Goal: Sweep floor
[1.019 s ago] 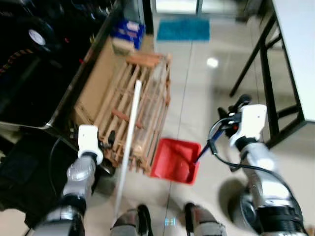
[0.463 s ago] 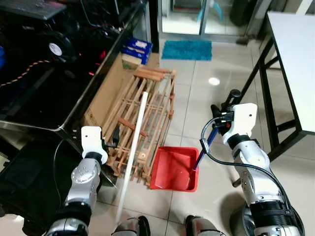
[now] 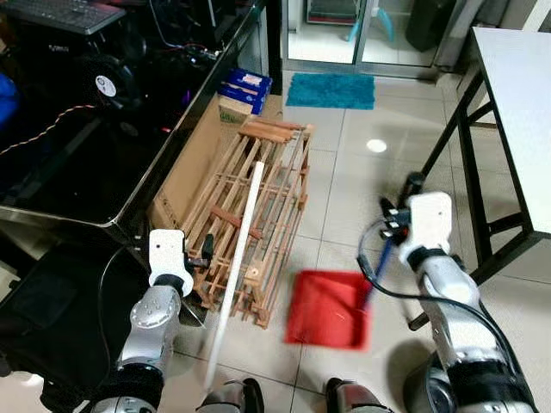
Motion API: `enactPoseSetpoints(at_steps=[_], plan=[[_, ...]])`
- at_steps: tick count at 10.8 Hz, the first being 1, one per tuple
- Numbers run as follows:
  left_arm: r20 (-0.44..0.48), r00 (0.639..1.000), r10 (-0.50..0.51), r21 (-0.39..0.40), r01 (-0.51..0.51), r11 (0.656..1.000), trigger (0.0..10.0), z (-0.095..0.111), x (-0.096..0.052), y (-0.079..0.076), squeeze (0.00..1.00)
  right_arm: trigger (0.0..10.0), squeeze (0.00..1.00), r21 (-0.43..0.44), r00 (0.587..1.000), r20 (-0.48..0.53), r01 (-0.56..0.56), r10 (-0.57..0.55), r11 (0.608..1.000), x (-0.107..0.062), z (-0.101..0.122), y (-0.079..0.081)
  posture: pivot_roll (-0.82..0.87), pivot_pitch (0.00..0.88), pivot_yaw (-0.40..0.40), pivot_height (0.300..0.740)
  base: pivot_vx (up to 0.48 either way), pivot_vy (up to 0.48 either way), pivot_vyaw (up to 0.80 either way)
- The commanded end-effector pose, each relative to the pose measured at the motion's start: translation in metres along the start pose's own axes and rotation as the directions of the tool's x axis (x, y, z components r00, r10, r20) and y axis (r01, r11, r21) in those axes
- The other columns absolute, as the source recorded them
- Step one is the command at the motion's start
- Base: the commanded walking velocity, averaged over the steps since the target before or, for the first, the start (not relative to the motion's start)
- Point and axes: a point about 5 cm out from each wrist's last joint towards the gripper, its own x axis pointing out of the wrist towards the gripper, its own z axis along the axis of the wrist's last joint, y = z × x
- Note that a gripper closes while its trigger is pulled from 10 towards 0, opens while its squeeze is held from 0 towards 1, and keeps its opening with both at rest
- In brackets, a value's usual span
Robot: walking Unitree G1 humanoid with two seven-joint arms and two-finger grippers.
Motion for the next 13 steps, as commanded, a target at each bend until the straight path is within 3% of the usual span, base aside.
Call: enactPoseSetpoints(at_steps=[1, 7, 13], plan=[[-0.014, 1.000, 0.008, -0.002, -0.008, 1.000, 10.0, -0.0017, -0.0020, 0.0012, 0.00, 10.0, 0.00, -0.011, 0.999, 0.041, 0.026, -0.026, 1.000, -0.0007, 0.0049, -0.0053, -0.19, 0.134, 0.103, 0.740, 0.000, 0.000, 0.00], [-0.010, 0.999, -0.051, -0.041, 0.051, 0.998, 10.0, 0.0037, -0.0028, -0.0065, 0.00, 10.0, 0.00, 0.000, 0.999, 0.041, 0.033, -0.033, 0.999, -0.0054, 0.0024, -0.0042, -0.19, 0.142, 0.112, 0.740, 0.000, 0.000, 0.00], [-0.030, 0.997, -0.070, -0.041, 0.069, 0.997, 10.0, 0.0012, -0.0036, -0.0076, 0.00, 10.0, 0.00, 0.001, 0.997, 0.050, 0.054, -0.054, 0.999, -0.0068, 0.0033, -0.0080, -0.20, 0.141, 0.117, 0.740, 0.288, 0.000, 0.00]])
